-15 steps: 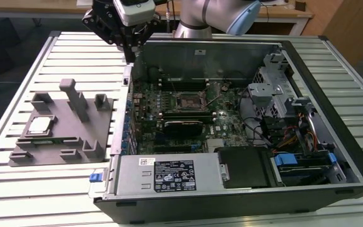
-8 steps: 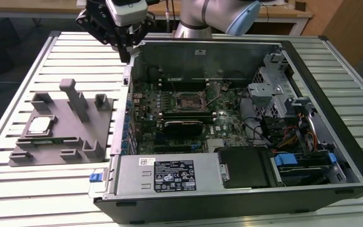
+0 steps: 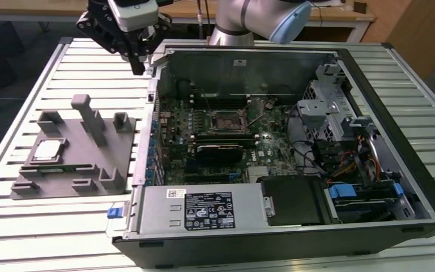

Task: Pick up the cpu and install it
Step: 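Reach for the cpu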

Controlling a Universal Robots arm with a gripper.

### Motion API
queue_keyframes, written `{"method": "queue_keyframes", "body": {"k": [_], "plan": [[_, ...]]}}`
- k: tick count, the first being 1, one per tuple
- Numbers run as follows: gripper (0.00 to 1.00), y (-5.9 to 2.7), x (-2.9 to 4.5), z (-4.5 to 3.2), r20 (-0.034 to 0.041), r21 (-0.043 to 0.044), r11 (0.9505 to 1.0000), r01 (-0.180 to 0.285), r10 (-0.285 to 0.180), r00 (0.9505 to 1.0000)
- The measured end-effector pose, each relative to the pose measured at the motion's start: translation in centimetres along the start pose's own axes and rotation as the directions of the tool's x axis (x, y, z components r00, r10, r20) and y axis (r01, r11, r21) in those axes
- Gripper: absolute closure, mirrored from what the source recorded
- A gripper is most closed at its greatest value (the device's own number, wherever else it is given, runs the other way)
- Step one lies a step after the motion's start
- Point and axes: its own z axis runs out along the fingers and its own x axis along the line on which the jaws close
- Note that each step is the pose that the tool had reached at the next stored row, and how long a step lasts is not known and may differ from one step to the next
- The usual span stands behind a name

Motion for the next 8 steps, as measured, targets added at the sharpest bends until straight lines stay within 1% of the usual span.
{"method": "queue_keyframes", "body": {"k": [8], "plan": [[0.89, -0.11, 1.52, -0.02, -0.0001, 0.0001, 1.0000, 0.000, 0.000, 1.0000]]}}
